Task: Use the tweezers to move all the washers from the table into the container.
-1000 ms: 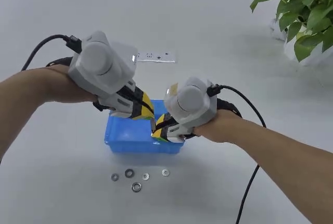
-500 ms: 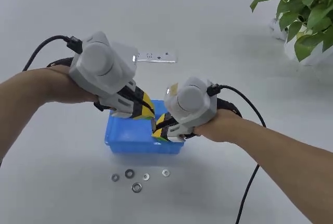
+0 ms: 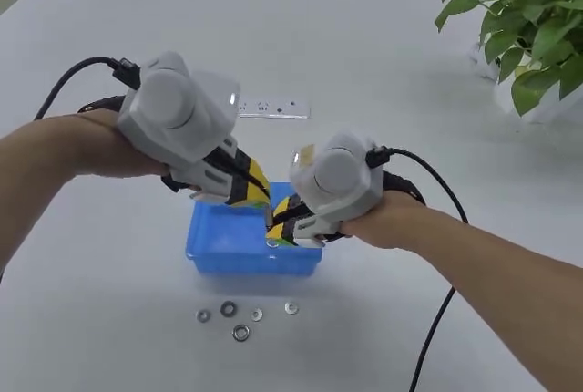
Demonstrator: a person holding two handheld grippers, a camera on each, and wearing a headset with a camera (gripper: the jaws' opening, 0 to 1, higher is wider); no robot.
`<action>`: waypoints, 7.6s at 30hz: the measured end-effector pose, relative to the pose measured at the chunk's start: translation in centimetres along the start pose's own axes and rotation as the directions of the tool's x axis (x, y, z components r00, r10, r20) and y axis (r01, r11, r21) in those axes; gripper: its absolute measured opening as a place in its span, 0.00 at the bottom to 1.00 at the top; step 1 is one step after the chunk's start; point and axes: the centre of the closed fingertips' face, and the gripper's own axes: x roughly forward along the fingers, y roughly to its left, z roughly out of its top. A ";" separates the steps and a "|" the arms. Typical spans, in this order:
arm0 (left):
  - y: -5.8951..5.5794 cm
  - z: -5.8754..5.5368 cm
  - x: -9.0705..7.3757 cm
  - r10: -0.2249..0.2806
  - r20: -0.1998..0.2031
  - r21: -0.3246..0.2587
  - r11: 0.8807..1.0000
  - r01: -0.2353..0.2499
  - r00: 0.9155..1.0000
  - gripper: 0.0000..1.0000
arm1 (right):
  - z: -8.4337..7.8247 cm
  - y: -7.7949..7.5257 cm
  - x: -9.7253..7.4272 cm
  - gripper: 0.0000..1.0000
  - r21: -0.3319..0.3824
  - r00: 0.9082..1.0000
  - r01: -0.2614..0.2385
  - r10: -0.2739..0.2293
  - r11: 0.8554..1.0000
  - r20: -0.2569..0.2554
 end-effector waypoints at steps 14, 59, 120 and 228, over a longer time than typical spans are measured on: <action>-0.6 1.6 -1.5 0.003 0.009 0.013 1.000 -0.004 1.000 0.06 | 1.3 0.5 -1.7 0.12 -0.006 0.999 0.022 -0.021 1.000 0.028; -5.3 3.6 -1.1 -0.038 0.013 0.054 0.998 0.037 0.999 0.06 | 0.2 4.9 -4.3 0.12 -0.007 0.998 0.058 -0.057 0.998 0.035; -8.5 1.6 3.0 -0.147 0.010 0.019 0.989 0.147 0.989 0.06 | -3.8 8.5 -1.7 0.13 0.081 1.000 -0.008 0.006 0.997 0.023; -4.6 4.1 -2.2 -0.053 0.001 0.026 0.998 0.053 0.999 0.06 | 1.7 4.5 -4.9 0.10 -0.033 0.999 0.034 -0.033 0.999 0.036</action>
